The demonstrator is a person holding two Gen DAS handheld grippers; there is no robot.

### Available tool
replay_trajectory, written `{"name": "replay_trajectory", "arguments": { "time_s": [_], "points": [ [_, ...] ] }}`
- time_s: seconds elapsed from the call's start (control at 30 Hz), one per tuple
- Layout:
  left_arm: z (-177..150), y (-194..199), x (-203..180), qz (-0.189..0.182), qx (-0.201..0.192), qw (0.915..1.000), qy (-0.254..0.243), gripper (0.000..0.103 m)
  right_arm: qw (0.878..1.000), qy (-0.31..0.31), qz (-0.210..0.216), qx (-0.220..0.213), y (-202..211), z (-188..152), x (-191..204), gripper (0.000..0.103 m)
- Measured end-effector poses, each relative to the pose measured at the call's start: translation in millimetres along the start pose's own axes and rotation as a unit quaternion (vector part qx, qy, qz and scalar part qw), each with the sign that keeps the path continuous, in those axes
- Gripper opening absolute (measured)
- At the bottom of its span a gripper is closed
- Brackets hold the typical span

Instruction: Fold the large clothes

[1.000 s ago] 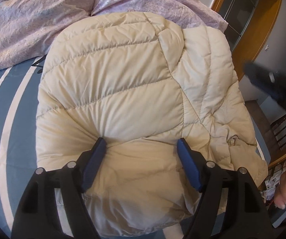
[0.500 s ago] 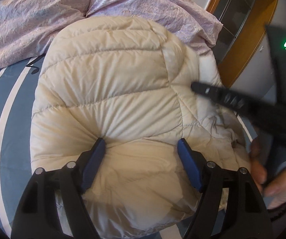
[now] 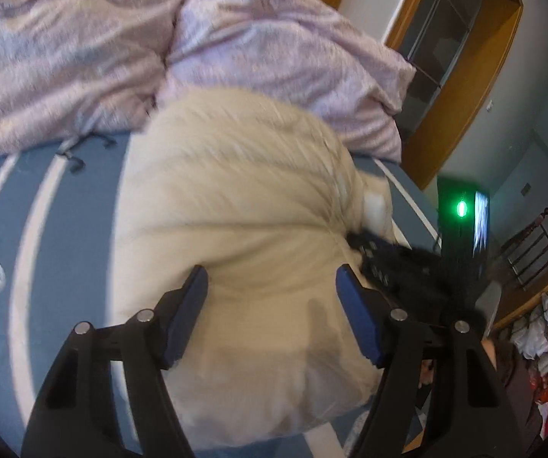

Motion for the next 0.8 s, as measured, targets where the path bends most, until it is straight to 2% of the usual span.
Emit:
{"name": "replay_trajectory", "arguments": {
  "time_s": [0.3,0.5,0.63,0.8],
  "points": [
    [44.1,-15.5,39.4,0.074,0.011,0.9968,-0.027,0.07,1.0,-0.006,0.004,-0.001,-1.2,-2.4,-4.6,0.016],
    [59.4,-44.6,41.9,0.099,0.027,0.9925,-0.066,0.07,1.0,-0.008,0.006,-0.002,-1.1,-1.9,-4.5,0.016],
    [58.7,-63.7,44.0,0.107,0.038,0.9908,-0.073,0.071,1.0,-0.012,0.01,-0.007,-1.0,-2.0,-4.7,0.016],
    [47.9,-85.2,52.4,0.124,0.048,0.9886,-0.069,0.085,1.0,-0.014,0.012,-0.015,-1.0,-2.7,-4.7,0.016]
  ]
}}
Point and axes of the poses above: each gripper's, at about its wrist camera, not at the fingertips, and y roughly against the way its jaws point, x to its left, z to its top, the point moved 3 cm from there along -y, roughly the way its jaws point, and after that the axes turned 12 degrees about -y, right-handed, at the moved point
